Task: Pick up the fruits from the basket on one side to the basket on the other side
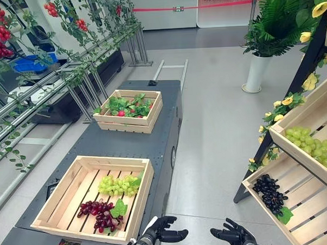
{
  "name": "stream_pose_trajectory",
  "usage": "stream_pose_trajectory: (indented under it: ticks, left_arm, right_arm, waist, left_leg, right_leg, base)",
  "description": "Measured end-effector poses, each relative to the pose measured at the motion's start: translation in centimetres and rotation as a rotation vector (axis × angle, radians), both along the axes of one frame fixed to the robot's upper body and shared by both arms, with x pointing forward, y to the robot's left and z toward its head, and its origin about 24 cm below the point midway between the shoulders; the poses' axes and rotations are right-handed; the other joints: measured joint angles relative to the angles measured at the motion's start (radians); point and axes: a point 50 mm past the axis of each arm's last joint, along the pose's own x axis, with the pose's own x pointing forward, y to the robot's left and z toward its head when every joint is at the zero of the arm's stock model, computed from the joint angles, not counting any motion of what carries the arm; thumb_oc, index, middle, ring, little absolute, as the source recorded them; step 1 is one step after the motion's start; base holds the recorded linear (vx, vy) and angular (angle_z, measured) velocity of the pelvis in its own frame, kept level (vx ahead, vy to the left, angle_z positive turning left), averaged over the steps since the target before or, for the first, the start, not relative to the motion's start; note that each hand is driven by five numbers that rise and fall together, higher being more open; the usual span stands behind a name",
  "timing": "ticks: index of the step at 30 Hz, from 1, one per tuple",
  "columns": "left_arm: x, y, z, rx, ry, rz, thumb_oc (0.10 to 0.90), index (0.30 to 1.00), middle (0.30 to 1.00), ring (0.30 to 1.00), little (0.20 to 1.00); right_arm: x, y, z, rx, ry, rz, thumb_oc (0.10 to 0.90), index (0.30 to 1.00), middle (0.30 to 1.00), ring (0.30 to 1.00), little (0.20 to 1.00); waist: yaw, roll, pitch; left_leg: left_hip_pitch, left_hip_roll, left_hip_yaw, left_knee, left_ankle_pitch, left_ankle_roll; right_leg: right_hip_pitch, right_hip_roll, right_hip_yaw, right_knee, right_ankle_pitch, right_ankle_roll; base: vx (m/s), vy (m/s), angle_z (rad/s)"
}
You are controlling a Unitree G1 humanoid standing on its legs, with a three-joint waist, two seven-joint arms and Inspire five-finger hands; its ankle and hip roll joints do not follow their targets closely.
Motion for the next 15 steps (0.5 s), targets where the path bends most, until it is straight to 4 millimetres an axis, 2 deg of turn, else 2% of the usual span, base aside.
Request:
stream_pose_trajectory:
  ticks: [3,5,8,11,13,15]
  left_arm:
    - [1.8,0.8,1.6,-0.009,-0.182,0.140,0.800,0.900,0.900,0.900,0.900]
    - [3.4,2.0,3.5,-0.006,-0.351,0.264,0.800,0.900,0.900,0.900,0.900]
    - [6.4,5.1,7.3,0.051,-0.615,0.445,0.800,0.900,0.900,0.900,0.900]
    - [7.9,7.7,9.4,0.163,-0.743,0.499,0.800,0.900,0.900,0.900,0.900]
    - [8.6,10.6,10.8,0.318,-0.793,0.472,0.800,0.900,0.900,0.900,0.900]
    - [8.8,12.3,11.6,0.422,-0.810,0.456,0.800,0.900,0.900,0.900,0.900]
  right_arm:
    - [0.0,-0.1,0.0,-0.002,0.000,-0.001,0.800,0.900,0.900,0.900,0.900]
    - [0.0,-0.3,0.1,-0.002,-0.001,-0.003,0.800,0.900,0.900,0.900,0.900]
    - [-0.1,-1.0,0.1,0.000,-0.002,-0.035,0.800,0.900,0.900,0.900,0.900]
    - [0.2,-1.7,0.3,-0.005,-0.013,-0.060,0.800,0.900,0.900,0.900,0.900]
    - [0.5,-2.8,0.7,-0.025,-0.027,-0.048,0.800,0.900,0.900,0.900,0.900]
    - [0.6,-3.6,0.9,-0.035,-0.032,-0.037,0.800,0.900,0.900,0.900,0.900]
  waist:
    - [0.015,-0.002,0.017]
    - [0.022,-0.003,0.026]
    - [0.046,0.003,0.034]
    - [0.047,0.017,0.043]
    - [0.045,0.041,0.058]
    - [0.043,0.057,0.067]
  left_leg:
    - [-0.003,0.000,-0.005,0.000,0.000,0.000]
    - [-0.013,0.000,-0.017,0.000,-0.001,0.003]
    - [-0.017,-0.001,-0.030,0.000,0.002,-0.002]
    - [-0.017,-0.004,-0.049,0.004,0.006,-0.002]
    - [-0.017,-0.006,-0.052,0.006,0.007,-0.001]
    - [-0.016,-0.008,-0.054,0.007,0.007,0.000]
  right_leg:
    - [0.000,0.000,-0.003,0.000,0.000,0.000]
    - [-0.002,0.001,-0.009,0.000,-0.001,-0.001]
    - [-0.001,0.001,-0.019,0.000,-0.002,-0.002]
    - [0.002,-0.002,-0.037,0.000,-0.001,0.003]
    - [0.004,-0.005,-0.039,-0.001,-0.002,0.005]
    - [0.006,-0.006,-0.042,-0.001,-0.003,0.007]
  base:
    - [-0.02,-0.001,0.04]
    - [-0.01,0.001,0.11]
    - [0.01,0.023,0.11]
    - [0.06,0.097,0.18]
    - [0.10,0.094,0.05]
    - [0.10,0.062,0.04]
